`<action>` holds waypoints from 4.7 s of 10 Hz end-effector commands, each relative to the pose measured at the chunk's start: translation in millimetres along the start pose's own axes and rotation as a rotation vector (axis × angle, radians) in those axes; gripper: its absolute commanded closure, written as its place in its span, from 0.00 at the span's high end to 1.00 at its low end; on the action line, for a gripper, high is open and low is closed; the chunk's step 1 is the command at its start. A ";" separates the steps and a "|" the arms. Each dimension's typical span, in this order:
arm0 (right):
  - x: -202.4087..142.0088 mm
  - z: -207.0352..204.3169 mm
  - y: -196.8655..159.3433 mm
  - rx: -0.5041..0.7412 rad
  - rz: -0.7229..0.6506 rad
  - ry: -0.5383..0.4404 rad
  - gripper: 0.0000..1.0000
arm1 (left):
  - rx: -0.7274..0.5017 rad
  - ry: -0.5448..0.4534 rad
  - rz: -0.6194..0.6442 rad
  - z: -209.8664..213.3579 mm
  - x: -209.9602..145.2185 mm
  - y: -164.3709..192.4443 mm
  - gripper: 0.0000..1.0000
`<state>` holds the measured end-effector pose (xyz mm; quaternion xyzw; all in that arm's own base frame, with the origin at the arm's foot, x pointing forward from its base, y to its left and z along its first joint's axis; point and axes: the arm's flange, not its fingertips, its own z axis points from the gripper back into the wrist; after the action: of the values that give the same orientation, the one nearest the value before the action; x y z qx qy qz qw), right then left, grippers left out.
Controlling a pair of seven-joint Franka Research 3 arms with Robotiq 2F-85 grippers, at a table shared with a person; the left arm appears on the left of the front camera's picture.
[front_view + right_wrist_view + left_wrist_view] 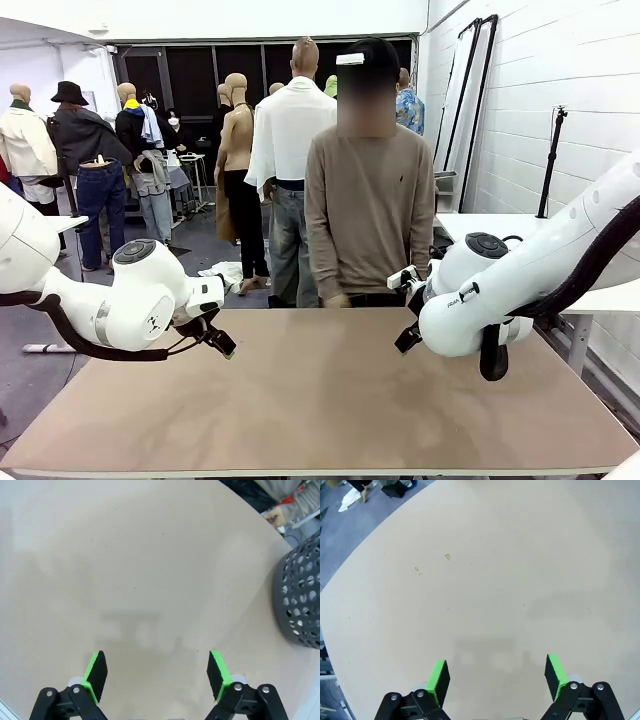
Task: Fold the training pants.
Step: Grab both ends of the Training pants handed by a person.
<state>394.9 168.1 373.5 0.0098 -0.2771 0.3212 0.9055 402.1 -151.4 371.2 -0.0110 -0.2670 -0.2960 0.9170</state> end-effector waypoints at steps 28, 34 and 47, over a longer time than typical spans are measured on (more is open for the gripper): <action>24.7 173.8 -47.6 0.295 0.166 -0.433 1.00 | -0.172 -0.415 -0.179 186.9 15.7 19.5 1.00; 32.9 180.7 -50.2 0.292 0.148 -0.517 1.00 | -0.163 -0.450 -0.153 193.2 5.6 23.6 1.00; 30.1 189.1 -47.1 0.270 0.138 -0.486 1.00 | -0.144 -0.415 -0.148 208.1 46.4 36.8 1.00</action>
<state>348.0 111.2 556.4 0.1889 -0.4410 0.4045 0.7786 353.3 -110.6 578.0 -0.1180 -0.4290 -0.3670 0.8169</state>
